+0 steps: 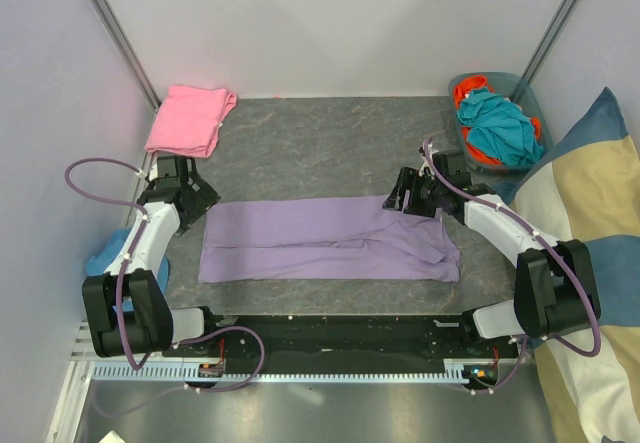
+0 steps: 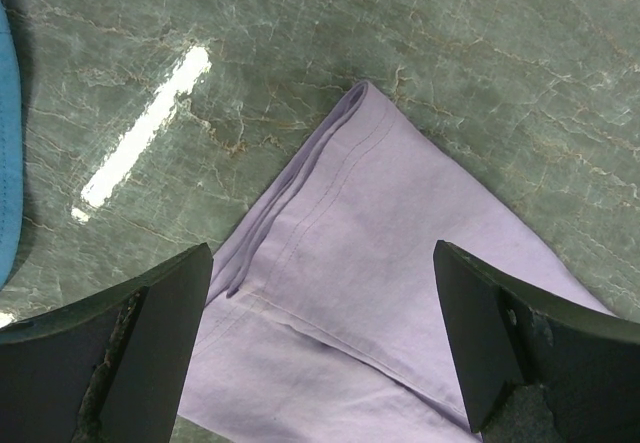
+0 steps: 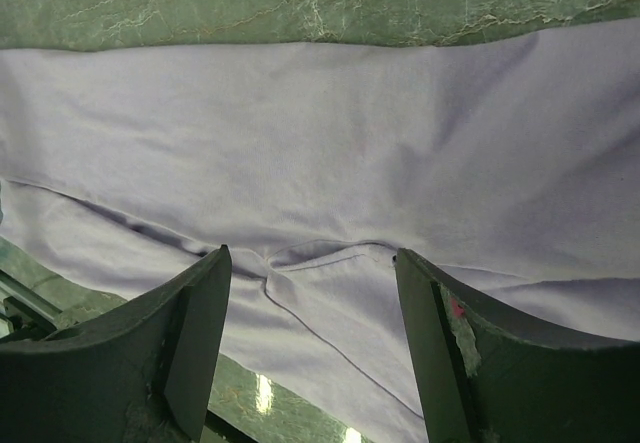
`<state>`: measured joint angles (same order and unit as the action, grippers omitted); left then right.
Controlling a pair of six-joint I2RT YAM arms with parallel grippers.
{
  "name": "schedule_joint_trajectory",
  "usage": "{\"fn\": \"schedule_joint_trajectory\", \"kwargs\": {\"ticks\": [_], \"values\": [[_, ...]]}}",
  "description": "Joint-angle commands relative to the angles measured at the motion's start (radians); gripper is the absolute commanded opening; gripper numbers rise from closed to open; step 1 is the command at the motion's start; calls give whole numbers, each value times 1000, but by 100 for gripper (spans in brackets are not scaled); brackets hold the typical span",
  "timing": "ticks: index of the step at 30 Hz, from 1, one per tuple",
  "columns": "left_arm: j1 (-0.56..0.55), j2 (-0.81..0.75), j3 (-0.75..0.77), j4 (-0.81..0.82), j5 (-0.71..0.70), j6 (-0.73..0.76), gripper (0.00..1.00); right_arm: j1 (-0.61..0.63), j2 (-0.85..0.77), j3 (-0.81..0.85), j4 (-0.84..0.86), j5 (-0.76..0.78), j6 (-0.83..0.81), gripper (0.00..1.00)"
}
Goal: Fold and stack the t-shirts
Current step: Fold the other side of the tshirt into a rectangle
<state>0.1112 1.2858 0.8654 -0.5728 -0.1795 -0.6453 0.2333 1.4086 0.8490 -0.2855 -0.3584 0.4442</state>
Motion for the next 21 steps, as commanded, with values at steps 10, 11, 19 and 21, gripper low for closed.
{"fn": "schedule_joint_trajectory", "kwargs": {"ticks": [10, 11, 19, 21], "values": [[4, -13, -3, 19, 6, 3, 100, 11, 38, -56, 63, -10, -6, 75], [4, -13, -5, 19, 6, 4, 100, 12, 35, -60, 65, -10, -7, 75], [4, -10, -6, 19, 9, 1, 100, 14, 27, -100, 68, -11, -4, 73], [4, -6, -6, 19, 12, 1, 100, 15, 27, -103, 71, -11, -5, 72]]}}
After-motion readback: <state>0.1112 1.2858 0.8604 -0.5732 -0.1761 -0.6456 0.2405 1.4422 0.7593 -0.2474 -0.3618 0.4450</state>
